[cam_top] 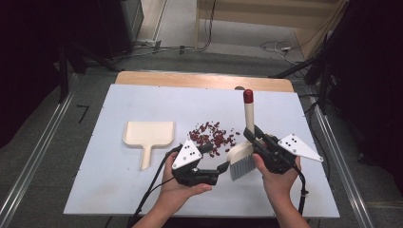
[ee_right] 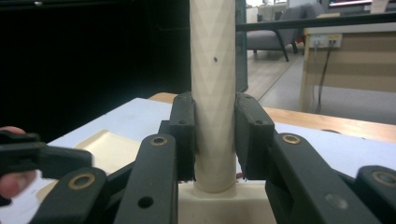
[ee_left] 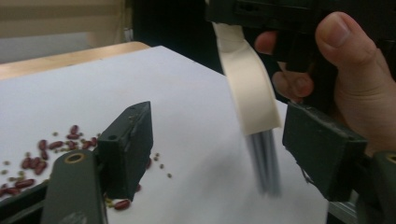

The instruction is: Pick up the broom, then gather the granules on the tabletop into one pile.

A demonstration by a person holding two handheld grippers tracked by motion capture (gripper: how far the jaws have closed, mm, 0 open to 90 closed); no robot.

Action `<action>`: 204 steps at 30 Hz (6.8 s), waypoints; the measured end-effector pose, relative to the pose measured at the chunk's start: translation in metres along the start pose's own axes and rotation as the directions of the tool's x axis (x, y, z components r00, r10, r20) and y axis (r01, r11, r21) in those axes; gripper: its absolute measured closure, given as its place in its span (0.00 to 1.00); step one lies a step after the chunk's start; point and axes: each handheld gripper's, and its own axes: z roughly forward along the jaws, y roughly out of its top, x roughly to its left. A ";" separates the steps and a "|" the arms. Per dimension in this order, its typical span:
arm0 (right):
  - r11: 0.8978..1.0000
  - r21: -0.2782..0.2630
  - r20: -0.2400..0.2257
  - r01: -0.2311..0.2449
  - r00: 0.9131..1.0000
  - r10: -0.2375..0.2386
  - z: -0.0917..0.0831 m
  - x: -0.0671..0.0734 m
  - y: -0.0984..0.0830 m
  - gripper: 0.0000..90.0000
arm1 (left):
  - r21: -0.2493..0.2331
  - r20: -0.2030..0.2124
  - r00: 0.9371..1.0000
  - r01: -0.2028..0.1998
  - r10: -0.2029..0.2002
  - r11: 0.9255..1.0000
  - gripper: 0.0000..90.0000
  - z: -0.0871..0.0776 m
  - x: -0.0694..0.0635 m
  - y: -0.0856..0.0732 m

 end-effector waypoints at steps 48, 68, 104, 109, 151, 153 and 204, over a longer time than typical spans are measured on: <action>0.923 0.250 -0.525 0.291 0.842 -0.123 0.003 -0.022 0.017 0.45 | 0.099 0.305 0.936 -0.216 0.177 0.971 0.76 -0.039 0.055 -0.001; 0.814 0.368 -0.799 0.450 0.601 0.029 0.026 0.009 -0.017 0.71 | 0.174 0.509 0.844 -0.294 0.170 0.940 0.76 -0.036 0.051 -0.008; 0.904 0.422 -0.023 0.074 0.997 -0.071 0.041 -0.089 -0.010 0.73 | 0.025 -0.136 0.990 0.031 -0.027 0.999 0.00 -0.136 0.120 -0.048; 0.899 0.429 0.057 0.086 0.991 -0.122 0.062 -0.097 -0.016 0.73 | 0.006 -0.180 0.982 0.061 -0.059 0.998 0.00 -0.145 0.129 -0.057; 0.892 0.444 0.066 0.086 0.990 -0.128 0.100 -0.040 -0.041 0.73 | -0.026 -0.292 0.950 0.109 -0.112 0.994 0.00 -0.152 0.156 -0.080; 0.904 0.419 0.059 0.080 0.992 -0.115 0.096 -0.039 -0.035 0.73 | -0.023 -0.295 0.950 0.104 -0.106 0.994 0.00 -0.152 0.155 -0.080; 0.890 0.447 -0.021 -0.087 0.994 0.108 0.144 0.041 -0.044 0.73 | -0.023 -0.307 0.946 0.100 -0.102 0.995 0.00 -0.154 0.156 -0.080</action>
